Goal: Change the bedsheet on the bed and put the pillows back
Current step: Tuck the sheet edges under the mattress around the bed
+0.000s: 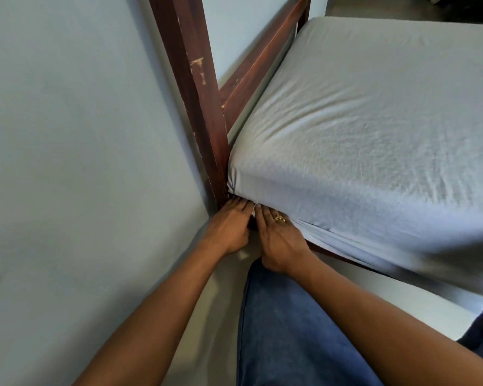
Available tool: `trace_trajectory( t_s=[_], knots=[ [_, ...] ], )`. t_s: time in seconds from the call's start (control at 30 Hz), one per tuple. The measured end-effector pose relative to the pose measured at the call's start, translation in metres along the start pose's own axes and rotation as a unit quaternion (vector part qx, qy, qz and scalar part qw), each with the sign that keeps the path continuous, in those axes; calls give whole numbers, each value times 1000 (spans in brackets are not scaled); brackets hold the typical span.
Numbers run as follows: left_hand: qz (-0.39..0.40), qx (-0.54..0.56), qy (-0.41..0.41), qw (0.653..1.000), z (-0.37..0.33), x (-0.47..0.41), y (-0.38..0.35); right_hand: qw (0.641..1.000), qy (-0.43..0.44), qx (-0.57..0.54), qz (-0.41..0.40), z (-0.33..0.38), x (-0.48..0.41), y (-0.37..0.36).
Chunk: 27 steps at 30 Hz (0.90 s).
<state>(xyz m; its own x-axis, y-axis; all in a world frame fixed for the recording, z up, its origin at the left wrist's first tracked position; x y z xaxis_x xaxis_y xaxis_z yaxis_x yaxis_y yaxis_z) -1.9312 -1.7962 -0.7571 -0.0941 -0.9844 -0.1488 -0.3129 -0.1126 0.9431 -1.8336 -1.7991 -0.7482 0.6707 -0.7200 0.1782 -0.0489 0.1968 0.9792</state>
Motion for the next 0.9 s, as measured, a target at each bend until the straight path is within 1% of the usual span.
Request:
trace_trajectory(
  t_s=[0.03,0.07,0.1,0.13,0.17,0.2,0.23,0.27,0.3,0.33,0.37,0.43,0.53,0.6,0.67,0.7,0.73,0.77,0.8,0.83,0.9],
  knots=[
    [-39,27,4,999,-2,9,11,1000,-17,-8,-3,-3,-10,4],
    [-98,75,39,992,-2,21,22,999,-36,-24,2,-6,-19,6],
    [-170,158,102,967,1,36,30,998,-51,-34,14,-7,-27,7],
    [-231,298,183,908,5,49,30,998,-59,-32,22,-5,-31,7],
    [-262,471,246,805,4,55,19,997,-63,-22,25,-2,-31,6],
    [-275,611,273,690,-2,50,8,997,-64,-9,28,-1,-29,3],
    [-284,703,284,587,-5,40,0,998,-61,3,26,-1,-26,2],
    [-292,758,284,510,-5,26,-2,998,-55,10,18,-2,-24,3],
    [-300,782,287,464,-2,14,0,999,-48,4,7,-3,-20,5],
    [-309,796,286,436,2,6,3,999,-44,-7,1,-4,-15,8],
    [-316,795,291,428,7,1,4,999,-39,-13,-8,-1,-9,11],
    [-323,786,307,428,17,3,2,1000,-14,-10,-25,15,2,14],
    [-304,811,300,400,18,-5,-3,1000,-5,-10,-8,20,-4,9],
    [-282,825,300,388,15,-8,-1,1000,-21,-12,-1,13,-19,11],
    [-259,826,308,395,11,0,3,999,-32,-20,23,12,-34,11],
    [-263,821,320,393,10,8,5,998,-40,-28,40,13,-38,10],
    [-276,820,330,379,10,17,5,997,-51,-32,53,15,-41,8],
    [-291,824,332,356,8,25,4,996,-64,-27,61,16,-42,6],
    [-304,831,329,331,6,28,4,996,-70,-13,61,17,-40,6],
    [-313,837,320,315,5,26,7,996,-68,4,51,20,-35,8],
    [-313,844,307,309,5,14,14,999,-47,19,18,24,-15,14]
  ],
)
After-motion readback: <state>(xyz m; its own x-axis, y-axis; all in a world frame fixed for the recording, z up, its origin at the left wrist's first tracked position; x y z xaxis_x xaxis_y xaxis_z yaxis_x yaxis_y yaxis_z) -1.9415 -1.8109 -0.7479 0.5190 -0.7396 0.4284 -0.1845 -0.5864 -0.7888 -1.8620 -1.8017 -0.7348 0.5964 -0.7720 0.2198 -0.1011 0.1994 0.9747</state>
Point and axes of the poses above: each hand's wrist, its own x-axis away from the middle knuckle, its own y-axis out of the back of the hand, z = x × y, the point moved 9 cm from there along -x, towards the middle knuckle, and after that the axes turned 7 degrees about -y, right-handed, at the moved point
